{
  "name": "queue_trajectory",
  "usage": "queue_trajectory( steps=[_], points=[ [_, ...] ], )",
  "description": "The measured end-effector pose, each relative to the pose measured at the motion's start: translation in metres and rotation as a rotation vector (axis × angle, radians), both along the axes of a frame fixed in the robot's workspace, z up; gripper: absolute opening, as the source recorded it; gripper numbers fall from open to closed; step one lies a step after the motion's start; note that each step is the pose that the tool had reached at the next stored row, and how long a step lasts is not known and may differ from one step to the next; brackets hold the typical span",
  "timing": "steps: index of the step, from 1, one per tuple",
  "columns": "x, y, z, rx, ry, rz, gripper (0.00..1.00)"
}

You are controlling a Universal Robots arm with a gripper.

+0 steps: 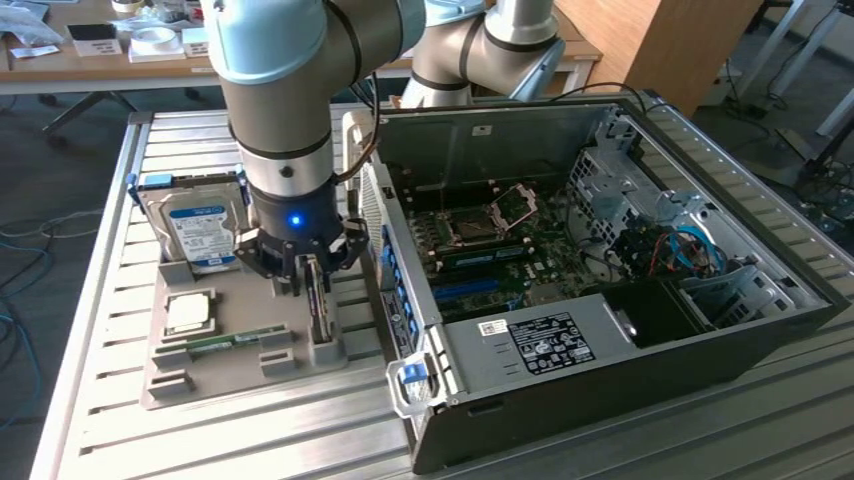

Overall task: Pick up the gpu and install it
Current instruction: 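Pick up the gpu and move the gpu toward the slot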

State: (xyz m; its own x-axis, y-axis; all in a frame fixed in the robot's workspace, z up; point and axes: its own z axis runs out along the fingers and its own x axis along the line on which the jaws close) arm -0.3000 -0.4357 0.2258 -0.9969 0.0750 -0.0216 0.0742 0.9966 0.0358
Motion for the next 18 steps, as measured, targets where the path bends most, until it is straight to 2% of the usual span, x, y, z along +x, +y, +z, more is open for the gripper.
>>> queue_trajectory(
  steps=[12,18],
  points=[
    [0.0021,0.0001,-0.0002,0.0,0.0,0.0,0.42],
    [0.0029,0.0001,0.0029,-0.0013,0.0003,0.0,0.42]
  ],
)
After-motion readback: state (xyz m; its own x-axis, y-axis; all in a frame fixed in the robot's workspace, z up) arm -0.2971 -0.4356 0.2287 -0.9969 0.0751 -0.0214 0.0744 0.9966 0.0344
